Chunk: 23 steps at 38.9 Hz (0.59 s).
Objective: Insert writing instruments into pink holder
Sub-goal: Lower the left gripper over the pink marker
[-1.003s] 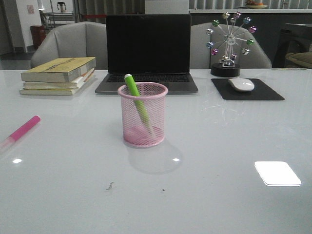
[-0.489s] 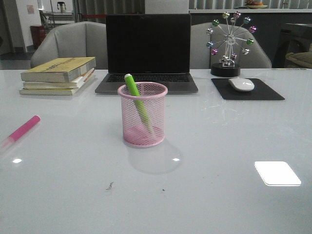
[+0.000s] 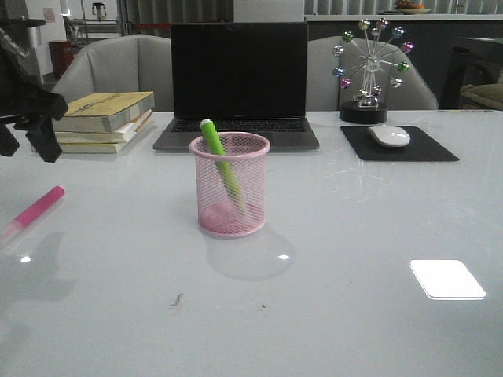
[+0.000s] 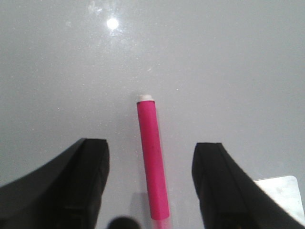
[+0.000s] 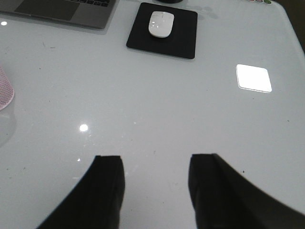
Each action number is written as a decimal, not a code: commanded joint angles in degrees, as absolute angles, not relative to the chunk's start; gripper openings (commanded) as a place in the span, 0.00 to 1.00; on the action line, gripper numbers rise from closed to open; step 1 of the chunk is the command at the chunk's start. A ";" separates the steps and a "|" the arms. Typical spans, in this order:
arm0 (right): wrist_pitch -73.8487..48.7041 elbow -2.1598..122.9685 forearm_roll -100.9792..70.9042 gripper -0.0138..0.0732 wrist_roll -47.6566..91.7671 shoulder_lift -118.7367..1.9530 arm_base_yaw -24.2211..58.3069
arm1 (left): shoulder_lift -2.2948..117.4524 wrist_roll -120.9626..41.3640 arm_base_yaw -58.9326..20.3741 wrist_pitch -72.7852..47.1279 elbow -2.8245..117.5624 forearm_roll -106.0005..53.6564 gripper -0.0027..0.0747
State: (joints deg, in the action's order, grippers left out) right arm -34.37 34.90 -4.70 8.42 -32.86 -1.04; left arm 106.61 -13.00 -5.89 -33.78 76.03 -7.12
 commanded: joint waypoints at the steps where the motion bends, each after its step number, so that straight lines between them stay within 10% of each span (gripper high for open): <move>1: -30.09 36.49 -4.62 0.66 8.57 -32.70 -1.45 | 105.12 -12.91 -6.19 -28.96 77.88 -6.85 0.61; 23: -30.18 36.50 -4.62 0.66 8.57 -32.70 -1.45 | 111.58 -12.91 -6.19 -28.60 77.88 -6.96 0.61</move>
State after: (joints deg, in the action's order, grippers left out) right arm -34.37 34.90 -4.70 8.42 -32.86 -1.04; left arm 113.68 -13.00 -5.89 -30.08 76.16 -6.75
